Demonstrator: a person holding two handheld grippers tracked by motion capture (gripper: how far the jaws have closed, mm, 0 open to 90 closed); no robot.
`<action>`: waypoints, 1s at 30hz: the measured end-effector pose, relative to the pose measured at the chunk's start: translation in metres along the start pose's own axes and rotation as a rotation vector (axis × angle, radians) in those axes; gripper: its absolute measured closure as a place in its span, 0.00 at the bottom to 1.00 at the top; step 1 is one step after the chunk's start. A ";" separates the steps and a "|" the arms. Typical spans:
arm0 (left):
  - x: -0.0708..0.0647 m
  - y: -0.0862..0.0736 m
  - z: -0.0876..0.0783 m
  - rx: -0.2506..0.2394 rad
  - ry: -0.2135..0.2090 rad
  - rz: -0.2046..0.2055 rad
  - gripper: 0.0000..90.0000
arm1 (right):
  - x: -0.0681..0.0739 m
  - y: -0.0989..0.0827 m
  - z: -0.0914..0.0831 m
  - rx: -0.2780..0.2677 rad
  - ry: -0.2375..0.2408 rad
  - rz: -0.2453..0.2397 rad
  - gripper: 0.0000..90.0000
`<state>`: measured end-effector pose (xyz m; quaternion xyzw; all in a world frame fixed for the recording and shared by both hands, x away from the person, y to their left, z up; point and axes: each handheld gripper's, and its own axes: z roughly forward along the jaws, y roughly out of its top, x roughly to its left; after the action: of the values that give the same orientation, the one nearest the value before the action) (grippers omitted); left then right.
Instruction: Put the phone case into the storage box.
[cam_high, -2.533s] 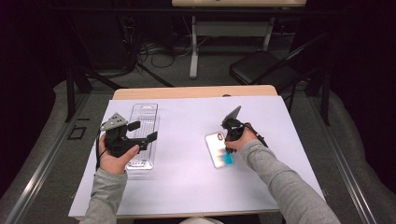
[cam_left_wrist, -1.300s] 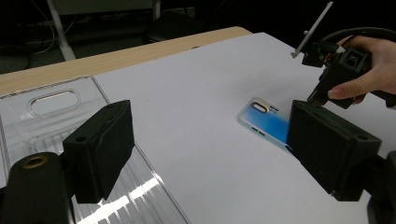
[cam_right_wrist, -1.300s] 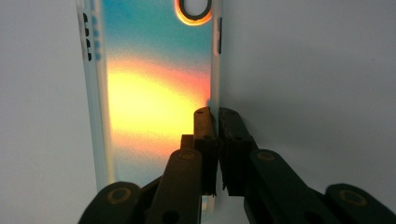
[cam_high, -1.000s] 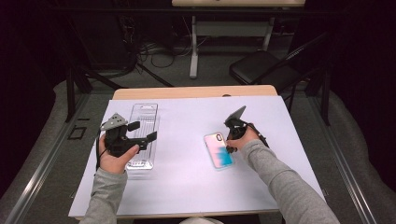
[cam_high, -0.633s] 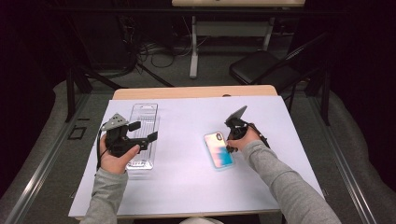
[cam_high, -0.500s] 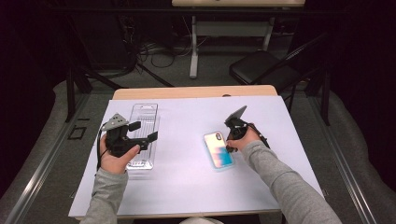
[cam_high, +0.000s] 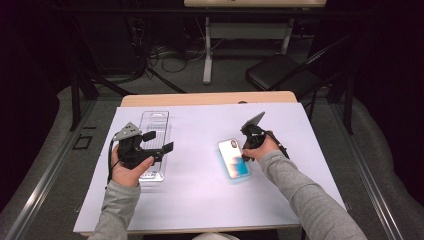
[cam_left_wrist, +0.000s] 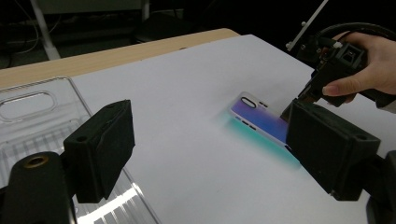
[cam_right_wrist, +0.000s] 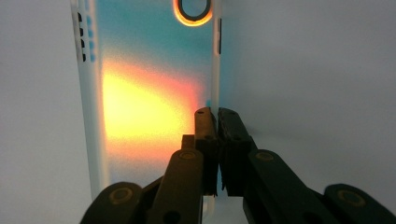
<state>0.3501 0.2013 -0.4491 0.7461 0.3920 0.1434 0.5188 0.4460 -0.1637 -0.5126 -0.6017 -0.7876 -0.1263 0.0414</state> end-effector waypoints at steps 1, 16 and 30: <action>-0.002 0.000 0.002 0.002 -0.001 0.001 0.17 | 0.000 0.000 -0.001 -0.005 0.000 0.000 0.97; -0.024 -0.008 0.028 0.068 -0.080 0.015 0.20 | 0.004 -0.002 -0.018 -0.059 -0.006 -0.023 0.97; -0.037 -0.018 0.043 0.078 -0.116 0.025 0.27 | 0.008 -0.007 -0.024 -0.100 -0.001 -0.041 0.97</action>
<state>0.3452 0.1481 -0.4760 0.7774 0.3574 0.0911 0.5095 0.4348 -0.1640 -0.4893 -0.5867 -0.7925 -0.1663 0.0082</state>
